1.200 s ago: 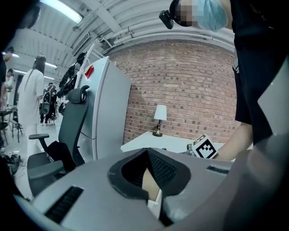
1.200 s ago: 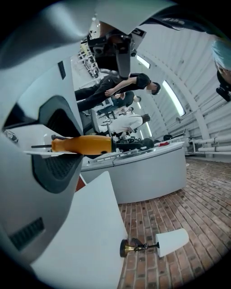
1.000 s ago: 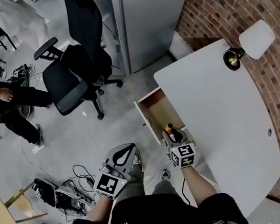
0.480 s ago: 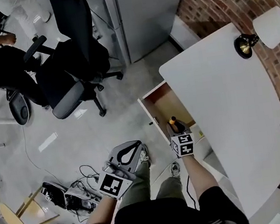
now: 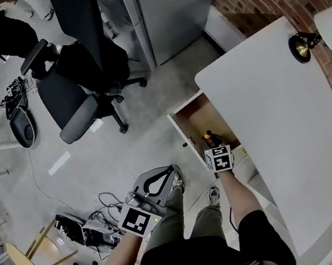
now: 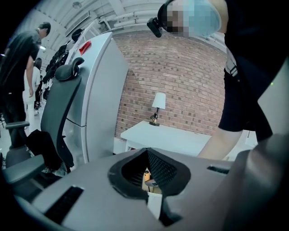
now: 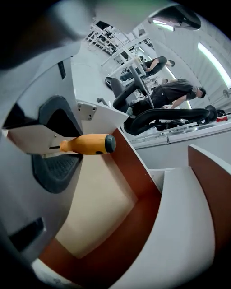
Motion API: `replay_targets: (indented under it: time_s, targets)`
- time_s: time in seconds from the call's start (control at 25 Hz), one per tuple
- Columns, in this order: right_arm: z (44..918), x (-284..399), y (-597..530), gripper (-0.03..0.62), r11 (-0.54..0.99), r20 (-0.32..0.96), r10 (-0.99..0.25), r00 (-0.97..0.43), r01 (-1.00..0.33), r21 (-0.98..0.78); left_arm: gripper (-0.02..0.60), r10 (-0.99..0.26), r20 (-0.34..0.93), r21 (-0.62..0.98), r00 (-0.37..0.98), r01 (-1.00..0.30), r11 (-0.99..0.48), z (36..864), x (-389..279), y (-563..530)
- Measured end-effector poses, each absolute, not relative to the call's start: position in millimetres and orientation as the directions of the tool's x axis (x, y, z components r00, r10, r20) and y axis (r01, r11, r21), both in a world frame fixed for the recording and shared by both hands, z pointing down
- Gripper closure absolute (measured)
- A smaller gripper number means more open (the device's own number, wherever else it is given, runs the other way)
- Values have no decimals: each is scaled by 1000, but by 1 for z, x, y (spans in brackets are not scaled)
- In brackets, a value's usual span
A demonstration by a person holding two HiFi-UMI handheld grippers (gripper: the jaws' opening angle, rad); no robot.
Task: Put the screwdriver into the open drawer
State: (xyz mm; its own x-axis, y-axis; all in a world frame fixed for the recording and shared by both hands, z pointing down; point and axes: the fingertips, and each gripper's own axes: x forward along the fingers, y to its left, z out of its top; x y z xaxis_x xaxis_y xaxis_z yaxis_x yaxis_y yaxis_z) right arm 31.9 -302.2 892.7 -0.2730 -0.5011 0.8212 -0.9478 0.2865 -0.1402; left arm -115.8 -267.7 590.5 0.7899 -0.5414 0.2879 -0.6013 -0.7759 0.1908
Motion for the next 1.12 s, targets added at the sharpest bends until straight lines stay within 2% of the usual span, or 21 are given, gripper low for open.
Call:
replay_targets:
  time_s: [0.2, 0.52, 0.76, 1.0, 1.12]
  targets:
    - [919, 32, -311, 482, 261, 845, -468, -258, -954, -147, 575, -555, 305, 215, 774, -624, -751, 600, -129, -272]
    - [945, 44, -331, 482, 134, 867, -450, -214, -976, -171, 575, -563, 330, 230, 758, -643, -731, 615, -145, -277]
    - [968, 48, -335, 482, 100, 913, -370, -172, -984, -145, 575, -560, 341, 248, 755, -647, -721, 626, -150, -278]
    - [985, 59, -325, 479, -29, 941, -309, -138, -988, -155, 575, -558, 350, 258, 753, -650, -715, 633, -153, -282]
    - [990, 57, -320, 479, -33, 951, -275, -144, -987, -159, 575, -561, 342, 267, 754, -650, -711, 633, -153, -281]
